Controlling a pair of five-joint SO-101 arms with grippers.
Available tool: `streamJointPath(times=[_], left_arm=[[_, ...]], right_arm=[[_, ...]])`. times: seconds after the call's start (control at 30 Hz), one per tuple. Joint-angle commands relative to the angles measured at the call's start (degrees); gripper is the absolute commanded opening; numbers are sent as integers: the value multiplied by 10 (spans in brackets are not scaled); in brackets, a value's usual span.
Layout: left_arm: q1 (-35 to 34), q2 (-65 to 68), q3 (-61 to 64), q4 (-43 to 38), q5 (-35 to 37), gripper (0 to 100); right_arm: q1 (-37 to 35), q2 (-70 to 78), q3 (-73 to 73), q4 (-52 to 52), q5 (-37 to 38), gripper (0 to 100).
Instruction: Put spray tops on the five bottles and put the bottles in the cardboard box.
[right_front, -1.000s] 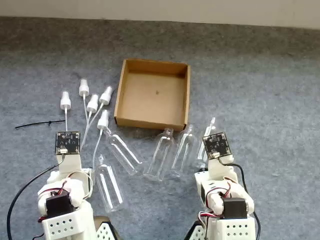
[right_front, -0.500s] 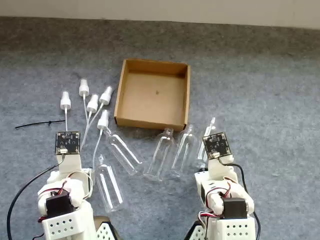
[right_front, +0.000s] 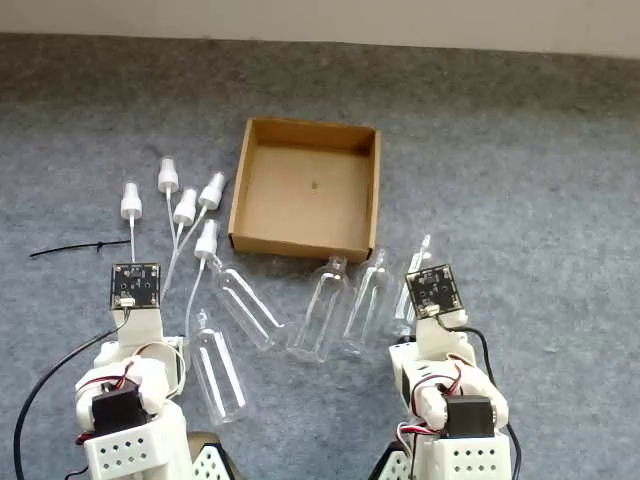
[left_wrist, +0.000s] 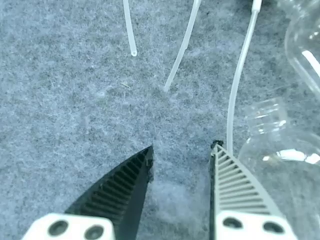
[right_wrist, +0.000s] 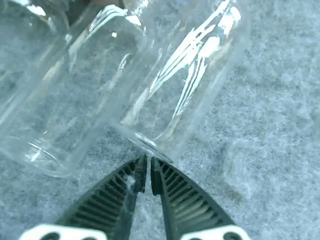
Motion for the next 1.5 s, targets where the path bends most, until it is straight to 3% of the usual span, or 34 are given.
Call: streamJointPath(times=[0.0, 0.5, 0.57, 0.7, 0.97, 1.2, 1.47], left_arm=[[12, -4, 11, 3, 2, 182], [13, -4, 11, 3, 2, 182], [13, -4, 11, 3, 1, 183], [13, -4, 11, 2, 1, 184], [13, -4, 11, 3, 1, 182], [13, -4, 11, 3, 1, 182], [13, -4, 11, 3, 1, 182]], right_arm=[[3, -8, 80, 1, 2, 5], [8, -8, 78, -5, 6, 9], [7, -8, 76, -30, 52, 9], [29, -8, 15, -44, 135, 9], [67, 14, -155, -20, 94, 12], [51, 305, -380, -7, 9, 122], [-4, 776, -685, 80, 6, 200]])
